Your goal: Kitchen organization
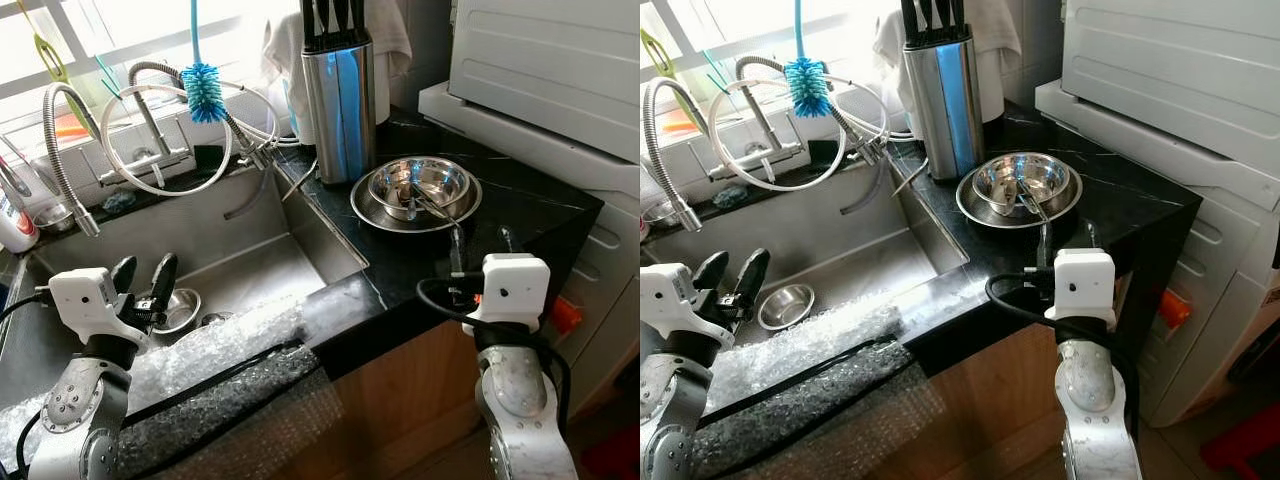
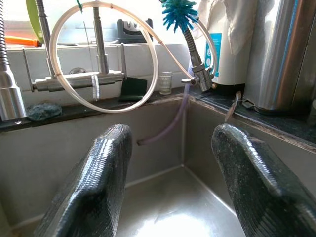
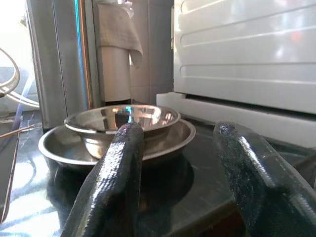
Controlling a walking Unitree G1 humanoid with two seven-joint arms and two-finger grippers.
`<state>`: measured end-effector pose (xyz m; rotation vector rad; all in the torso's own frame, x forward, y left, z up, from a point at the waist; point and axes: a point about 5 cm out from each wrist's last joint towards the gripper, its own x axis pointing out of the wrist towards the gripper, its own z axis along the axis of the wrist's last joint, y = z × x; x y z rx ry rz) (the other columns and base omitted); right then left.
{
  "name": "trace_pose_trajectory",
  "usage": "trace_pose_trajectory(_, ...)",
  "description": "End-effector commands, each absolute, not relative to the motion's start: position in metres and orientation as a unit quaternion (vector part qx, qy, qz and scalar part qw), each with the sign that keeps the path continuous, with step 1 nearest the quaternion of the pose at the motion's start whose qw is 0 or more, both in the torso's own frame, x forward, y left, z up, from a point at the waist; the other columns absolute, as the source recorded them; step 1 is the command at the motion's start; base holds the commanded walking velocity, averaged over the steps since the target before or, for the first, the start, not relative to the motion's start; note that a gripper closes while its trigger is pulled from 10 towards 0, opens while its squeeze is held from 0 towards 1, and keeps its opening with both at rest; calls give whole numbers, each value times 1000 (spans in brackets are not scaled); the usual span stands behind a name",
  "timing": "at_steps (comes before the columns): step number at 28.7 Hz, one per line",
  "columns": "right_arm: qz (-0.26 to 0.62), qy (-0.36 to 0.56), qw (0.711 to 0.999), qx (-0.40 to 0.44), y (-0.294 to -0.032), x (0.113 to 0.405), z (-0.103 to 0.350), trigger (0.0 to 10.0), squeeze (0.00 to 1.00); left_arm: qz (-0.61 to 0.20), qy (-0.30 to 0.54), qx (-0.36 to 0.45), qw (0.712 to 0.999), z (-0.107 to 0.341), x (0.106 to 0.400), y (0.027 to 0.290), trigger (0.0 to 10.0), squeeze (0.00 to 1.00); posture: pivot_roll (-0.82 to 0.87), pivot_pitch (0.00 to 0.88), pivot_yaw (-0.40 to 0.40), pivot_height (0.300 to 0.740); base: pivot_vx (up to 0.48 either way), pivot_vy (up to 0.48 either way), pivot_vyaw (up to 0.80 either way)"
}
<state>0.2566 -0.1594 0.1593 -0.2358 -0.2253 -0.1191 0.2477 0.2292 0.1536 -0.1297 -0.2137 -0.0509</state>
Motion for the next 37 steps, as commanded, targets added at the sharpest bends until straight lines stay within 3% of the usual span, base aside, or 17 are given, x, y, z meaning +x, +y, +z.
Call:
trace_pose_trajectory(1, -50, -126, 984, -115, -152, 255, 165, 10000, 0, -19, -106, -62, 992, 155, 250, 230, 10000, 0, -140, 0, 201, 740, 0, 0, 0)
trace_pose_trajectory(26, -47, -133, 982, -126, -153, 254, 166, 10000, 0, -23, -111, -69, 991, 155, 257, 224, 10000, 0, -155, 0, 208, 740, 0, 0, 0)
trace_pose_trajectory(27, -24, -141, 980, -140, -152, 257, 171, 10000, 0, -19, -111, -75, 991, 152, 258, 221, 10000, 0, -155, 0, 157, 740, 0, 0, 0)
trace_pose_trajectory(37, 17, -155, 976, -153, -149, 258, 183, 10000, 0, 3, -116, -76, 990, 151, 258, 223, 10000, 0, -148, 0, 150, 740, 0, 0, 0)
